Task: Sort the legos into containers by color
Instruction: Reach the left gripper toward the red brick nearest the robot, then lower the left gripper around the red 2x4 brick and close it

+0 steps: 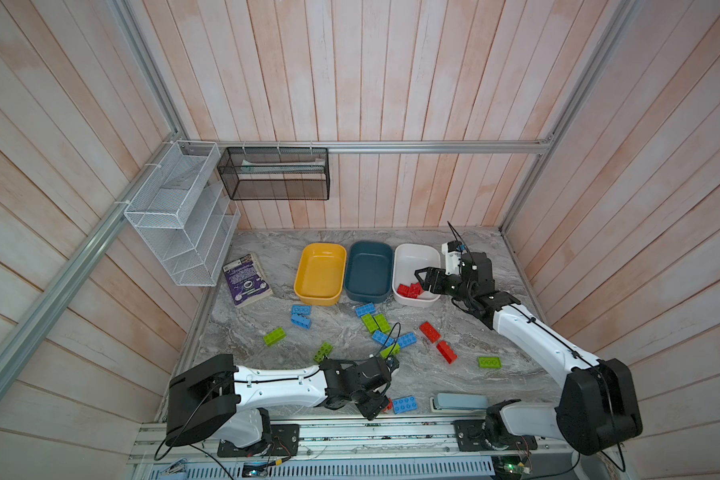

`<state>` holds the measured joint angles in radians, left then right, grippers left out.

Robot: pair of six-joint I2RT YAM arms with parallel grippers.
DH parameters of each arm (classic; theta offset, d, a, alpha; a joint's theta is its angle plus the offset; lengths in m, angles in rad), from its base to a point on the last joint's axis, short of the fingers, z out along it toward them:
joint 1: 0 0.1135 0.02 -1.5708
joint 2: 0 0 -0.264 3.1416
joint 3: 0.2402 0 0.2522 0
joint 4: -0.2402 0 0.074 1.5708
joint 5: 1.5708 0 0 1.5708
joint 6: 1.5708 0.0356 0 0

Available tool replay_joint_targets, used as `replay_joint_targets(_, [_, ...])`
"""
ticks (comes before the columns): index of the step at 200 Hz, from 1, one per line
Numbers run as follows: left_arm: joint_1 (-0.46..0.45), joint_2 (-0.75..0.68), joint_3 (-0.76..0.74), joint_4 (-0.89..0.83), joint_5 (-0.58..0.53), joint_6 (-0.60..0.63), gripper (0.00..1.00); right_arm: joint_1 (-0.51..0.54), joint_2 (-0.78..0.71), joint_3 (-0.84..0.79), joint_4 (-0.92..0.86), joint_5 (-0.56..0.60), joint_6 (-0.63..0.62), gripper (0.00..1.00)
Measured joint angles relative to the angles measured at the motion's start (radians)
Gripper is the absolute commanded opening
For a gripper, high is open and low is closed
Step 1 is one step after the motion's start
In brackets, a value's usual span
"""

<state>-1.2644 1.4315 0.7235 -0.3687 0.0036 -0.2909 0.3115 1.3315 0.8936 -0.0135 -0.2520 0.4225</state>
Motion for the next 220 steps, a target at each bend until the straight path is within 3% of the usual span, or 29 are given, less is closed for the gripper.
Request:
replay_joint_targets(112, [-0.011,0.012,0.0,0.01,0.044,0.023,0.79,0.0,0.008,0.0,0.0,0.0,-0.004,0.75])
replay_joint_targets(173, [-0.011,0.039,0.0,-0.002,0.005,0.018,0.71,0.0,0.008,-0.006,0.0,0.0,-0.003,0.75])
replay_joint_targets(220, [-0.007,0.046,0.002,-0.017,-0.087,-0.006,0.63,0.0,0.008,-0.011,0.0,0.0,-0.003,0.75])
